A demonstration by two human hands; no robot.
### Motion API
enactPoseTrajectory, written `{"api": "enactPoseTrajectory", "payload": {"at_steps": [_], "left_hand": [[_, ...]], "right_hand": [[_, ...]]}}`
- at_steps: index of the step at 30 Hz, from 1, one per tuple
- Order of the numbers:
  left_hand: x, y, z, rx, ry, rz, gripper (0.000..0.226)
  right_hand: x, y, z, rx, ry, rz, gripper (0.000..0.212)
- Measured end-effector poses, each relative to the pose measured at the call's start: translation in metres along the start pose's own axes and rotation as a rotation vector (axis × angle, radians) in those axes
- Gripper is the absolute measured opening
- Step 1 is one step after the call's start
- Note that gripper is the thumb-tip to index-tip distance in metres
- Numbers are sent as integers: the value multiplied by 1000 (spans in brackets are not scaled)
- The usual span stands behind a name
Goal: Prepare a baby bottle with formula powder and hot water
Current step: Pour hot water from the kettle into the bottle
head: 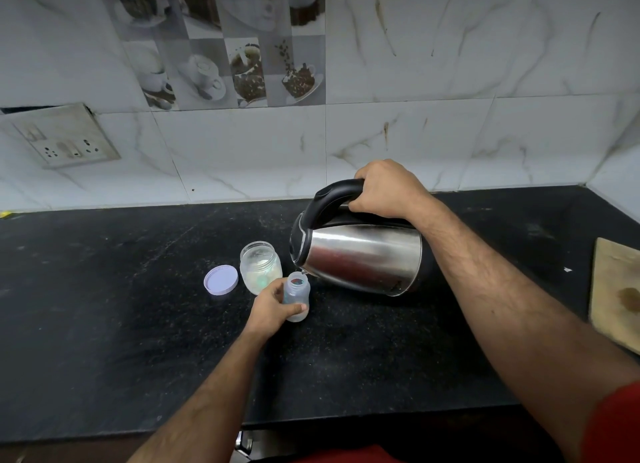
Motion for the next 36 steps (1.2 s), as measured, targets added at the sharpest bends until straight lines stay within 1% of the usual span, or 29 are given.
{"api": "enactPoseTrajectory", "payload": {"at_steps": [5,21,26,36], "left_hand": [[1,0,1,-5,2,9,48],[2,0,2,26,-30,24,51],[2,1,1,29,-16,21,51],[8,3,2,28,-15,9,51]], "right_hand": [[-3,4,-1,11,11,18,19],[-15,17,-1,43,62,77,21],[-16,21,-2,37,67,76,16],[-19,29,-2,42,74,78,20]]}}
Point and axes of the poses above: each hand's wrist, its own z-axis away from the middle knuckle, its own y-axis out of the back of the hand, x = y × z, the point moved 5 cm from there along -z, towards the middle knuckle, and after that the axes turned 14 degrees about -y, right-handed, at the moved point
